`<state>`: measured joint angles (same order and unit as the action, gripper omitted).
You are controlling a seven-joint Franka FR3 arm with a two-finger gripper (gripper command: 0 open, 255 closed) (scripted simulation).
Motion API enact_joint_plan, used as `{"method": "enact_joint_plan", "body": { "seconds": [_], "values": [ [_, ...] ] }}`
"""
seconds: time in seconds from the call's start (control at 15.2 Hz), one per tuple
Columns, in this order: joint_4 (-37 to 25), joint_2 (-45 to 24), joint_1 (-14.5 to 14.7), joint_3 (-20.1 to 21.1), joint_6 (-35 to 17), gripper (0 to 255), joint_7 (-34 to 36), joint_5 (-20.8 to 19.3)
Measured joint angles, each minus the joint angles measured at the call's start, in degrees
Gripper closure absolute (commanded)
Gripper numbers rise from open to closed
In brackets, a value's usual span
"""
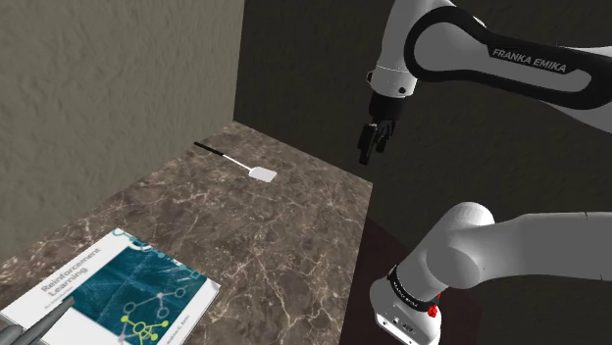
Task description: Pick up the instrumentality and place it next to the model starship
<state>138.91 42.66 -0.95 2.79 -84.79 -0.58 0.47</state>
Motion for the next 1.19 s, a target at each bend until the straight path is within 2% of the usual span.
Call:
{"method": "enact_joint_plan", "body": {
  "seconds": [0.2, 0.66, 1.19],
  "values": [
    [0.16, -1.87, 0.25, 0.16, -2.52, 0, -0.31, 0.13],
    [-1.52, -13.7, 1.62, 1.28, -15.84, 0, -1.91, 0.71],
    [-8.71, -29.23, 3.12, 3.13, -28.08, 0, -3.17, 0.77]
  ]
}}
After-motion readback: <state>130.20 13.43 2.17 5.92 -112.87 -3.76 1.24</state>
